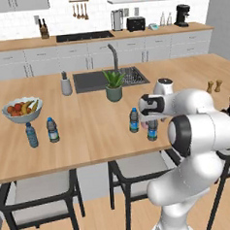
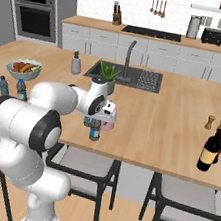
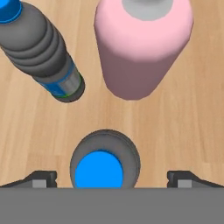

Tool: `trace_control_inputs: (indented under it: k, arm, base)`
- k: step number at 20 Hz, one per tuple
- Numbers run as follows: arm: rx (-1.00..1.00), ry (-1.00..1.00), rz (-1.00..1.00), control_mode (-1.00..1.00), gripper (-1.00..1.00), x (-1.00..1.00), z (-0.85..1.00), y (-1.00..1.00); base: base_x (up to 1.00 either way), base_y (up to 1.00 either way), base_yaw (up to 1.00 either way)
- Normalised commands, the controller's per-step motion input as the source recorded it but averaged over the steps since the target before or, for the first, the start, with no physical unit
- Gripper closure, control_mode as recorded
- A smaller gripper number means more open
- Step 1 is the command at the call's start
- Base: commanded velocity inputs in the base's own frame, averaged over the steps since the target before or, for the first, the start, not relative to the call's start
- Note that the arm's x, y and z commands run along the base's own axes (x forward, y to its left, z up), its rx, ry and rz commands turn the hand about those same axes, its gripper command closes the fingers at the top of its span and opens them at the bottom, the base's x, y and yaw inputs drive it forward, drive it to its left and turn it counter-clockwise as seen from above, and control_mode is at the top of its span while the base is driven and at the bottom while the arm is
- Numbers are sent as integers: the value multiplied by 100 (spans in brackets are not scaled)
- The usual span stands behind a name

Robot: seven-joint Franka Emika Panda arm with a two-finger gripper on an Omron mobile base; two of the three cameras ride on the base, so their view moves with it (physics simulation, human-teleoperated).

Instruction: Move the plastic bottles in the middle to the plastics group, and the glass bottles in the middle to the glass group.

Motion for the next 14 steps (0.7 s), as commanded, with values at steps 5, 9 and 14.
trace_control_inputs:
  k: [5,9,14]
  arm:
    - [0,0,0,-100,-100,4,-12,0]
    - [0,0,0,-100,-100,0,0,0]
    - [0,1,0,-100,100,0,0,0]
  base:
    - [0,0,0]
    - [0,0,0]
    - [0,0,0]
